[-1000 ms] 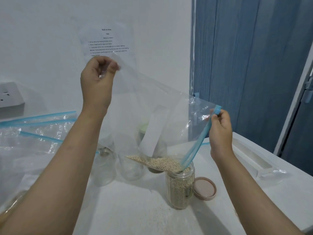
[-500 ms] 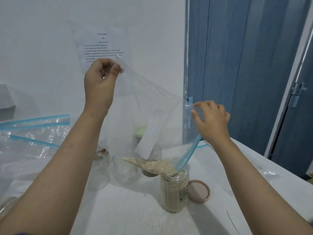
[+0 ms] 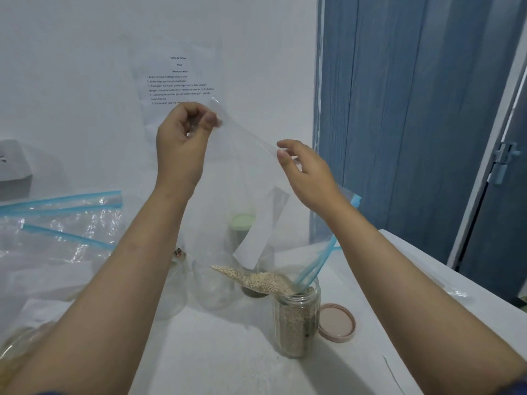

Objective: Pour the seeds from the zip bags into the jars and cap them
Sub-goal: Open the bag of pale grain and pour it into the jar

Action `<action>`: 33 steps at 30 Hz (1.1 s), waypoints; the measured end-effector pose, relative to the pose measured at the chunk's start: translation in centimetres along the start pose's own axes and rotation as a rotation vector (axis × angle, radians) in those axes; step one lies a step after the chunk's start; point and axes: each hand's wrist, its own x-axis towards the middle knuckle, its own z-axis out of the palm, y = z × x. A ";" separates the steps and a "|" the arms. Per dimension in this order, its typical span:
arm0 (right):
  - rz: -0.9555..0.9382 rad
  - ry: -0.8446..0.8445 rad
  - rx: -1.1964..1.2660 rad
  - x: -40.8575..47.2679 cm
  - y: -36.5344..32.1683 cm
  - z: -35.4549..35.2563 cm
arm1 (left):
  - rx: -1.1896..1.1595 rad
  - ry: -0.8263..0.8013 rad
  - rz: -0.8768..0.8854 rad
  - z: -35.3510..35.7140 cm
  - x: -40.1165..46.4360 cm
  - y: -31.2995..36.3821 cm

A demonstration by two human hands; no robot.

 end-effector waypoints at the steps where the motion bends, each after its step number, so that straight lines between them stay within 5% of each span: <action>1: -0.024 -0.004 0.056 0.0 -0.5 0.2 | -0.002 -0.001 0.002 0.0 -0.1 0.0; 8: -0.135 0.122 0.179 -0.5 -2.3 0.8 | 0.022 -0.014 0.017 -0.4 -0.4 0.3; 15: -0.178 0.168 0.177 -1.6 -2.2 0.5 | 0.288 -0.085 0.052 -3.7 -2.2 -1.3; 24: -0.189 0.190 0.192 -2.4 -1.9 -0.3 | 0.467 0.086 -0.071 -5.4 -8.7 -6.2; 28: -0.191 0.204 0.188 -2.6 -1.9 -0.4 | 0.330 0.153 -0.225 -5.1 -11.0 -8.1; 33: -0.191 0.230 0.176 -2.9 -2.1 -0.6 | -0.159 0.241 -0.599 -3.5 -13.9 -8.5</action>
